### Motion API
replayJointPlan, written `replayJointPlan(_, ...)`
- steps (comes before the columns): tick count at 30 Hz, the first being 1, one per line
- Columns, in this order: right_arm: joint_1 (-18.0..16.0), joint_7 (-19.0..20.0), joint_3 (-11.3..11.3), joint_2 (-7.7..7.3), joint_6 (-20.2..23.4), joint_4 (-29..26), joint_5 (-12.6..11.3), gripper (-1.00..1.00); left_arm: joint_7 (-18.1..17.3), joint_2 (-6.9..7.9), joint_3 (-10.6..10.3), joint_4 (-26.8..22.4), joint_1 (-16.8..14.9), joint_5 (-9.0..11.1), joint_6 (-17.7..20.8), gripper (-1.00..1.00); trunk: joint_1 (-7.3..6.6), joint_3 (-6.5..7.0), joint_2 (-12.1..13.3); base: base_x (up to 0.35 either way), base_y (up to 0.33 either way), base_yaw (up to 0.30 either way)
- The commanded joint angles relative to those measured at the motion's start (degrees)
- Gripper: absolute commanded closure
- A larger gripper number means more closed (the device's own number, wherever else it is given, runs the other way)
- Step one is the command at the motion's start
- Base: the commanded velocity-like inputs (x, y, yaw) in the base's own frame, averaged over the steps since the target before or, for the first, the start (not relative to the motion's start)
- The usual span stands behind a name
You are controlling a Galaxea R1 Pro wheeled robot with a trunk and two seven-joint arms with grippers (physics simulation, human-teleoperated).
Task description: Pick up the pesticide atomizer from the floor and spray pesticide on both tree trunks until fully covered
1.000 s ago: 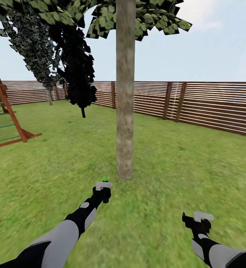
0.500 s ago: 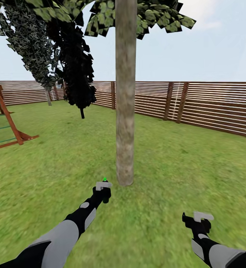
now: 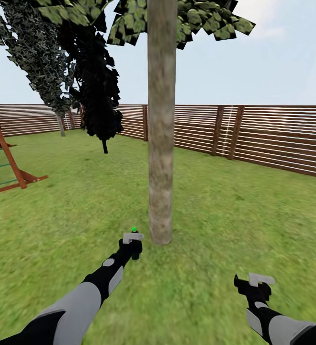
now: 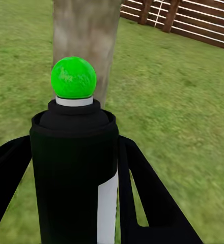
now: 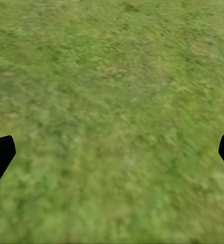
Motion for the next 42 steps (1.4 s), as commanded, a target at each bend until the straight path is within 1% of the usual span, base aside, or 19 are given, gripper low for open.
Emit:
replayJointPlan(1,0.2,0.0,0.0,0.00,0.3,0.0,0.0,-1.00,0.1,0.00,-0.1,-2.7,0.0,0.0,2.0,1.00,0.00,0.00,0.0,0.008,0.000,0.000)
replayJointPlan(3,0.4,0.1,0.1,0.00,1.0,0.0,0.0,-1.00,0.0,0.00,-0.2,-9.2,0.0,0.0,10.9,1.00,0.00,0.00,0.0,0.003,0.000,0.000)
replayJointPlan(5,0.5,0.1,0.1,-0.17,1.2,0.0,0.2,-1.00,-0.1,0.00,-0.4,-14.5,0.0,0.0,17.0,1.00,0.00,0.00,0.0,0.001,0.000,0.000)
replayJointPlan(6,0.5,0.1,0.1,-0.27,1.4,0.0,0.2,-1.00,-0.1,0.00,-0.5,-16.1,0.0,0.0,18.8,1.00,0.00,0.00,0.0,0.000,0.000,0.000)
replayJointPlan(9,0.6,0.1,0.3,-0.38,6.9,-0.1,0.3,-1.00,-0.3,0.00,-1.3,-18.6,-0.3,0.0,27.5,1.00,0.00,0.00,0.0,0.000,0.000,0.000)
replayJointPlan(10,0.6,0.1,0.4,-0.37,7.7,-0.1,0.3,-1.00,-0.3,0.00,-1.9,-19.1,-1.2,0.0,29.8,1.00,0.00,0.00,0.0,0.000,0.000,0.000)
replayJointPlan(12,0.6,0.1,0.4,-0.36,8.5,-0.1,1.2,-1.00,-0.3,0.00,-3.2,-19.9,-2.9,0.1,32.3,1.00,0.00,0.00,0.0,0.000,0.000,0.000)
replayJointPlan(14,0.6,0.1,0.5,-0.34,8.9,-0.1,3.0,-1.00,-0.3,0.00,-3.8,-20.3,-7.0,0.2,34.7,1.00,0.00,0.00,0.0,0.000,0.000,0.000)
replayJointPlan(16,0.6,0.1,0.5,-0.29,9.0,-0.1,3.5,-1.00,-0.6,0.00,-4.1,-20.5,-10.2,0.3,39.2,1.00,0.00,0.00,0.0,0.000,0.000,0.000)
replayJointPlan(18,0.6,0.1,0.5,-0.27,9.1,-0.1,3.8,-1.00,-0.9,0.00,-4.1,-20.5,-14.1,2.4,41.8,1.00,0.00,0.00,0.0,0.000,0.000,0.000)
replayJointPlan(19,0.6,0.1,0.5,-0.27,9.1,-0.1,3.8,-1.00,-0.9,0.00,-4.2,-20.6,-15.7,4.1,42.6,1.00,0.00,0.00,0.0,0.000,0.000,0.000)
replayJointPlan(20,0.6,0.1,0.5,-0.27,9.1,-0.1,3.8,-1.00,-1.0,0.00,-4.2,-20.6,-17.8,6.2,44.6,1.00,0.00,0.00,0.0,0.000,0.000,0.000)
replayJointPlan(21,0.6,0.1,0.5,-0.27,9.1,-0.1,3.8,-1.00,-1.3,0.00,-4.2,-20.6,-19.0,7.4,46.2,1.00,0.00,0.00,0.0,0.000,0.000,0.000)
replayJointPlan(22,0.6,0.1,0.5,-0.25,9.1,-0.1,3.9,-1.00,-2.4,0.00,-4.2,-20.8,-20.9,9.3,48.8,1.00,0.00,0.00,0.0,0.000,0.000,0.000)
replayJointPlan(23,0.6,0.1,0.5,-0.24,9.1,-0.1,3.9,-1.00,-5.3,0.00,-5.0,-21.2,-22.2,10.6,50.5,1.00,0.00,0.00,0.0,0.000,0.000,0.000)
replayJointPlan(25,0.6,0.2,0.5,-0.25,9.1,-0.1,3.9,-1.00,-9.3,0.00,-6.8,-21.6,-23.7,12.1,52.1,1.00,0.00,0.00,0.0,0.000,0.000,0.000)
replayJointPlan(27,0.6,0.2,0.5,-0.26,9.1,-0.1,3.9,-1.00,-10.6,0.00,-7.4,-21.5,-24.2,12.5,50.7,1.00,0.00,0.00,0.0,0.015,0.000,0.000)
replayJointPlan(41,0.6,0.2,0.5,-0.26,9.1,-0.1,3.9,-1.00,-11.3,0.00,-8.3,-21.9,-24.4,12.6,49.6,1.00,0.00,0.00,0.0,0.046,-0.025,0.000)
replayJointPlan(42,0.6,0.2,0.5,-0.26,9.1,-0.1,3.9,-1.00,-10.9,0.00,-8.5,-22.1,-24.4,12.2,49.3,1.00,0.00,0.00,0.0,0.000,0.000,0.000)
